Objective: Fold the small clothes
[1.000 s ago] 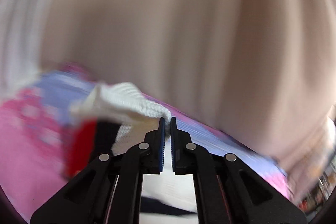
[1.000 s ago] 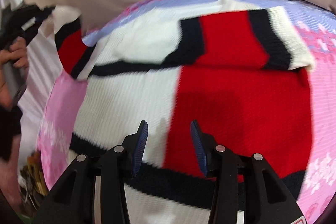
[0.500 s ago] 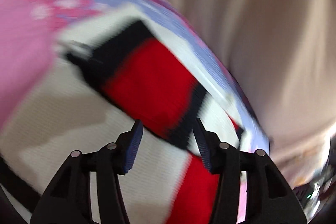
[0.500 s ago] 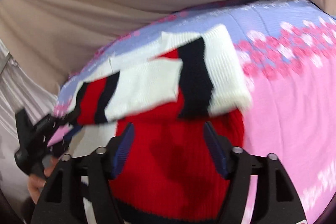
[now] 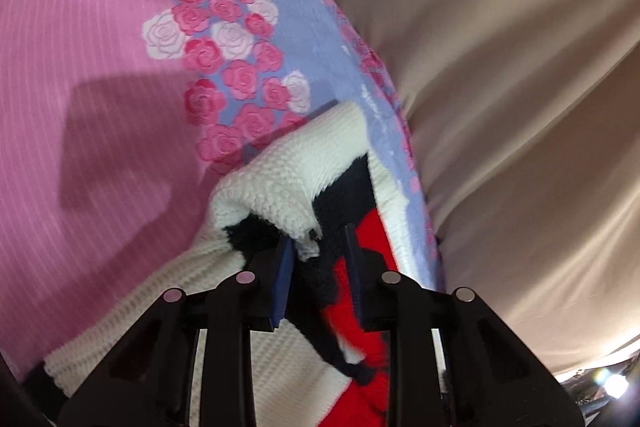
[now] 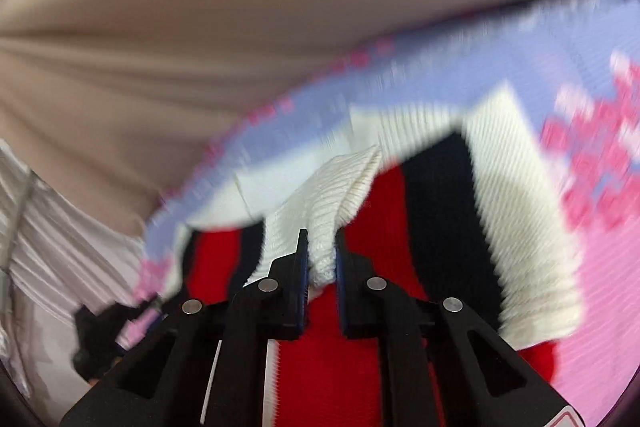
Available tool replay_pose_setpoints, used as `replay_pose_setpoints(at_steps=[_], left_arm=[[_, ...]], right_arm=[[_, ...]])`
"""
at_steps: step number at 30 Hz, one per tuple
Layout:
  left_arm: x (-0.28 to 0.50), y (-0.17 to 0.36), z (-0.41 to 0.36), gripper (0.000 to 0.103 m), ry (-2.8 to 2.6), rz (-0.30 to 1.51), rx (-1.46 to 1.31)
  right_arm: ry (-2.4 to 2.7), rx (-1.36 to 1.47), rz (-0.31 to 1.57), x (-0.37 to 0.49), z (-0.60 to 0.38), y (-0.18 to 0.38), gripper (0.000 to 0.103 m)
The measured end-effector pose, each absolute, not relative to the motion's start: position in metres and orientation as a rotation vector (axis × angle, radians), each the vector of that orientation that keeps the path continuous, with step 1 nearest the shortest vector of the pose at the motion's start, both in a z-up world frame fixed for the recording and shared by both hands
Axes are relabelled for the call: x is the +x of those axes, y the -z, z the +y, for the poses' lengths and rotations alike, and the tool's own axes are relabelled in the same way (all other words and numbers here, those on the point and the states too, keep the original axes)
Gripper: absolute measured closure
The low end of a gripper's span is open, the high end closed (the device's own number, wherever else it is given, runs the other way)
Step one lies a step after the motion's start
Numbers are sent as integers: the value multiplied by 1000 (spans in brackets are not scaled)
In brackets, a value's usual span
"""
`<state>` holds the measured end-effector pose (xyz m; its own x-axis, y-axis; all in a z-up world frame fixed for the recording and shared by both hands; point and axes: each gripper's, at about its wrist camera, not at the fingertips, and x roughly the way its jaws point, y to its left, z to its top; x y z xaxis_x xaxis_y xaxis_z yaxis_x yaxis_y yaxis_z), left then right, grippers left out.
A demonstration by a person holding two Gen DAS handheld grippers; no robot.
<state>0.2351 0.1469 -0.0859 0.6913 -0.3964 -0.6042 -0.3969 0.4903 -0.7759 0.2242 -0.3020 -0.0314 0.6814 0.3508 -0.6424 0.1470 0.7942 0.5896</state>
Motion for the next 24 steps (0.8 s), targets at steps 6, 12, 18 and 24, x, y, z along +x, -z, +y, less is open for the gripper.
replay_pose_setpoints(at_steps=[6, 12, 18, 24], left_arm=[[240, 111, 144, 81, -90, 905, -1117], [250, 126, 124, 93, -113, 933, -1015], [249, 125, 114, 92, -110, 885, -905], [243, 128, 106, 92, -44, 790, -749]], right_arm=[[-88, 607, 830, 226, -325, 19, 93], [18, 604, 898, 214, -357, 62, 93], [109, 578, 942, 192, -363, 74, 82], [-76, 396, 813, 217, -280, -1, 66]])
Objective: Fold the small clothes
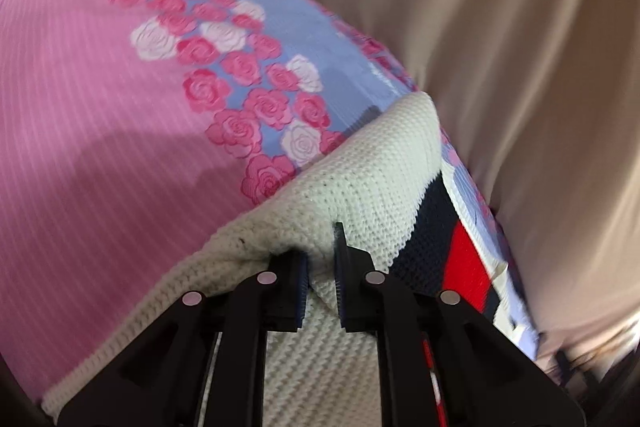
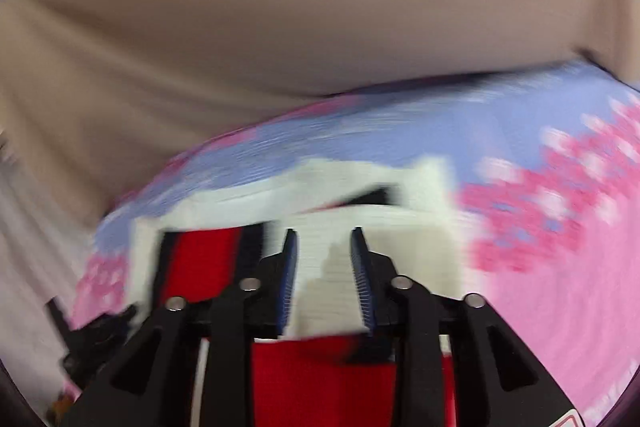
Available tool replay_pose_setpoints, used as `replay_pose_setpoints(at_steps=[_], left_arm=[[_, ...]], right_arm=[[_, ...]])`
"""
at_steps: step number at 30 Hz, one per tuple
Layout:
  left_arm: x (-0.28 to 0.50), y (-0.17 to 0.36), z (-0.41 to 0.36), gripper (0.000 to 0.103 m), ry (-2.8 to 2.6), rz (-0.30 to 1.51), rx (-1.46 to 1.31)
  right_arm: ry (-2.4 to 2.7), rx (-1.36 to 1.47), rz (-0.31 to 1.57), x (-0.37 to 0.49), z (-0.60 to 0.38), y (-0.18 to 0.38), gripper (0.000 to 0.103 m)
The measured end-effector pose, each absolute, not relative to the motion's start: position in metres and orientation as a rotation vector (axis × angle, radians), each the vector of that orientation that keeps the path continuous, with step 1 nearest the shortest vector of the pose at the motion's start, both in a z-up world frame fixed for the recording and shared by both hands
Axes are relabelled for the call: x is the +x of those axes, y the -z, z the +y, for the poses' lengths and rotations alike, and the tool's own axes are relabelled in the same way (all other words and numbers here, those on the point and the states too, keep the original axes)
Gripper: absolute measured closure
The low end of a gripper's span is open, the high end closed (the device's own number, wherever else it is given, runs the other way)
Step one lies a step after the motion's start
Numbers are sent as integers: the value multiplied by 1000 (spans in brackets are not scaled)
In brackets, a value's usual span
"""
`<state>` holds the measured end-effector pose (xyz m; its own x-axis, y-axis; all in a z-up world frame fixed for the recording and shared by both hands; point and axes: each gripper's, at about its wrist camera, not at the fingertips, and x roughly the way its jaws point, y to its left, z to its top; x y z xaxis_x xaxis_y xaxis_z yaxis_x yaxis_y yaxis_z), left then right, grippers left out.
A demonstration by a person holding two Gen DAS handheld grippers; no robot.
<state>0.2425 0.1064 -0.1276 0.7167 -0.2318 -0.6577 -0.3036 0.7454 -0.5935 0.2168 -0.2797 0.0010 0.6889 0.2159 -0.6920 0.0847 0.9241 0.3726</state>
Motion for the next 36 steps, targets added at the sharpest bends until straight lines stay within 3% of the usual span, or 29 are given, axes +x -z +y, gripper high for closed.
replay_pose_setpoints(at_steps=[6, 12, 15, 22, 25, 30, 36], left_arm=[[237, 130, 107, 92, 23, 740, -709], [232, 133, 114, 92, 65, 707, -759], [231, 135, 116, 92, 76, 688, -782], [227, 133, 117, 92, 52, 661, -796], [229, 133, 115, 91, 45, 673, -787], [226, 136, 116, 91, 52, 669, -801], [227, 134, 121, 92, 43, 675, -793]], right_arm=[[-502, 215, 943, 325, -122, 19, 62], [-569, 55, 1025, 383, -41, 55, 54], [-599, -13, 1021, 384, -20, 58, 97], [-589, -25, 988, 420, 19, 62, 103], [-528, -69, 1068, 438, 35, 99, 103], [-506, 63, 964, 415, 9, 73, 102], [-361, 241, 874, 298, -149, 29, 83]])
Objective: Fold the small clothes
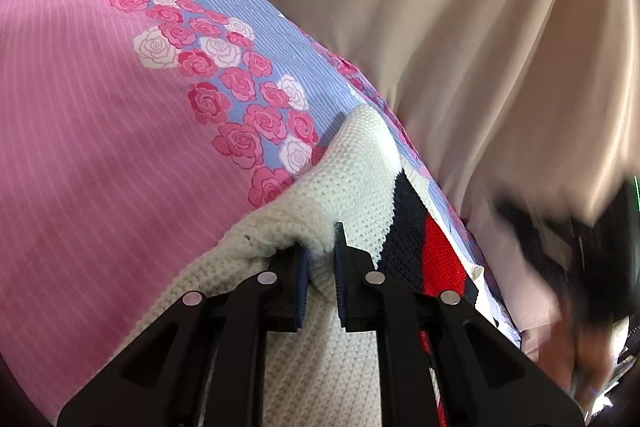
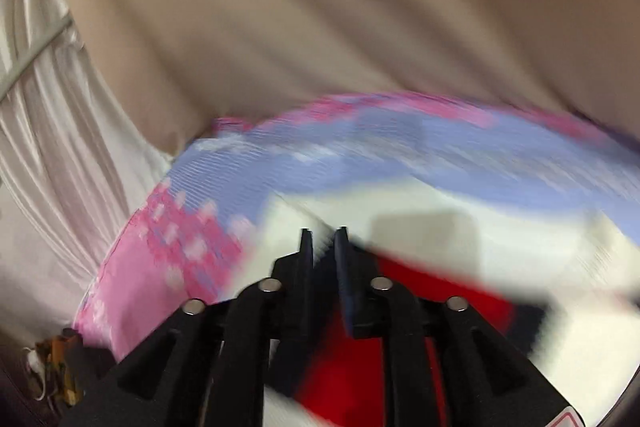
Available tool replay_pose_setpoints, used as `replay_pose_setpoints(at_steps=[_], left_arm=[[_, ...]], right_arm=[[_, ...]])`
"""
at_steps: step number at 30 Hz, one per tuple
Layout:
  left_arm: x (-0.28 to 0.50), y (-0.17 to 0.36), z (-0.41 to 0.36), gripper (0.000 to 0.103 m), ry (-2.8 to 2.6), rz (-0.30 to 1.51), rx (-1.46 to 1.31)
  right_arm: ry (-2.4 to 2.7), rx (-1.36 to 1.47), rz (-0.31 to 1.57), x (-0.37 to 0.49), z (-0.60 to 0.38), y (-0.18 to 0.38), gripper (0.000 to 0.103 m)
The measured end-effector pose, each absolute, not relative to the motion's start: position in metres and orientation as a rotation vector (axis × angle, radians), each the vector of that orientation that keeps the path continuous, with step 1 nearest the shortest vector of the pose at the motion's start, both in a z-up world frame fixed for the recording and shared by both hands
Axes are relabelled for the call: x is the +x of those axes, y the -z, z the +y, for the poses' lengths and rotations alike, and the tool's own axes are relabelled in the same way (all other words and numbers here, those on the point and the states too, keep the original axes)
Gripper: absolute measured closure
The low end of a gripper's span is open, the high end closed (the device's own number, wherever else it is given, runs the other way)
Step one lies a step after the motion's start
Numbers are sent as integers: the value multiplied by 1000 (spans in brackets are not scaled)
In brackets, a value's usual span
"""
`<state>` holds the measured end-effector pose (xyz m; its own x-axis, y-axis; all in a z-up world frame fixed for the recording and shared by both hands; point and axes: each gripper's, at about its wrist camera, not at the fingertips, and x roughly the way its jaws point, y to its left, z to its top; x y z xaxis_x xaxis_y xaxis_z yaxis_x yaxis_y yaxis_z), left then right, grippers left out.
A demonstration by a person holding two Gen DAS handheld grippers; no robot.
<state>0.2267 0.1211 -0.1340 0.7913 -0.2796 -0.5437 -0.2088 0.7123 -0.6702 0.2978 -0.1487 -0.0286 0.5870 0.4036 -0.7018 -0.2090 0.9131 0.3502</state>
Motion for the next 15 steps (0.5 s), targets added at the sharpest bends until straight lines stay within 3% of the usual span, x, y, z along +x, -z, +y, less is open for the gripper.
replay_pose_setpoints(at_steps=[2, 4, 8, 11, 15], left_arm=[[223, 129, 128, 91, 22, 667, -778], [223, 131, 140, 91, 9, 684, -811], [227, 131, 137, 91, 12, 696, -749], [226, 134, 135, 90, 7, 691, -766], [224, 139, 140, 90, 27, 675, -811]], right_arm=[[-227, 224, 889, 256, -203, 36, 78], [-77, 216, 901, 219, -256, 48, 59], [22, 331, 928, 202, -319, 59, 58], [-128, 291, 881, 228, -285, 39, 58], [-402, 148, 916, 298, -172, 34, 46]])
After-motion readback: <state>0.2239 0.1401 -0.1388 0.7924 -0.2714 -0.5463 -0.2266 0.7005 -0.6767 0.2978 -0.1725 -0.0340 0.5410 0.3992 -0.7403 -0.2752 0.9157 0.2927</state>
